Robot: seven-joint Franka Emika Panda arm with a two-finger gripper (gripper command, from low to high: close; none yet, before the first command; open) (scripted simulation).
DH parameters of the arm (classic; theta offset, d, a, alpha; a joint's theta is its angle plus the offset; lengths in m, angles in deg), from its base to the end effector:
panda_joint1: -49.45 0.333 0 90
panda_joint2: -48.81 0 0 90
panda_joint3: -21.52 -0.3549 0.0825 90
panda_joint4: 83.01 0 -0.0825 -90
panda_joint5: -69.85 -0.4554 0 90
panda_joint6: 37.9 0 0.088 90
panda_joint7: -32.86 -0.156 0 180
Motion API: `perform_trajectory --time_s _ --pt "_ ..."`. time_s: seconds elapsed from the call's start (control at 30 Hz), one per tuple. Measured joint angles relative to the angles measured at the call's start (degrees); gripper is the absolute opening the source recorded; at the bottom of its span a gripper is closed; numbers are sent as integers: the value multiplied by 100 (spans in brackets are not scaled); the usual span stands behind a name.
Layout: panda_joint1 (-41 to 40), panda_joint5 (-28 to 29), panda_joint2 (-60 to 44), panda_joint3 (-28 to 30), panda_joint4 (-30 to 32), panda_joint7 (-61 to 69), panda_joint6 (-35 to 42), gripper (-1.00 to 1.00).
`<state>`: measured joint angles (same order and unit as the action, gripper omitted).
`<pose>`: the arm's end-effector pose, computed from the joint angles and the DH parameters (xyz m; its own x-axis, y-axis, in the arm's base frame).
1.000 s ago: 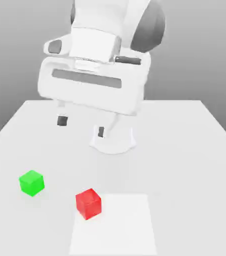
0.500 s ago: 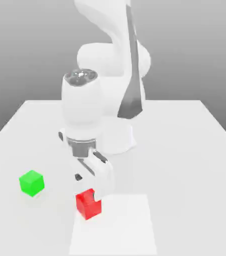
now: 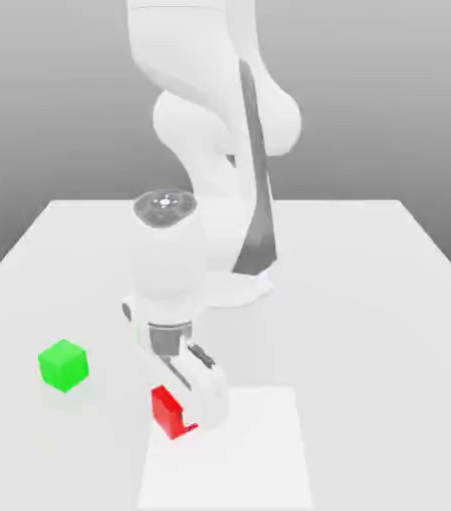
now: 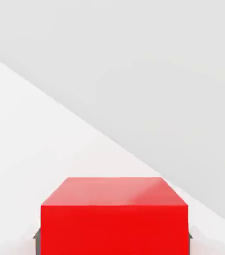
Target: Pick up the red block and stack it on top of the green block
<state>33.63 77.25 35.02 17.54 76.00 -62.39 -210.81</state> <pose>0.3858 -0.0681 0.0610 -0.1713 -0.9852 -0.0005 -0.9852 0.1713 -0.0035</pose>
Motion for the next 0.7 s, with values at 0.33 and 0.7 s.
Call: perform_trajectory --time_s 0.33,0.7 --pt "-198 -570 948 -344 89 394 797 -100" --pt "-1303 -520 1902 340 318 -784 1631 -100"
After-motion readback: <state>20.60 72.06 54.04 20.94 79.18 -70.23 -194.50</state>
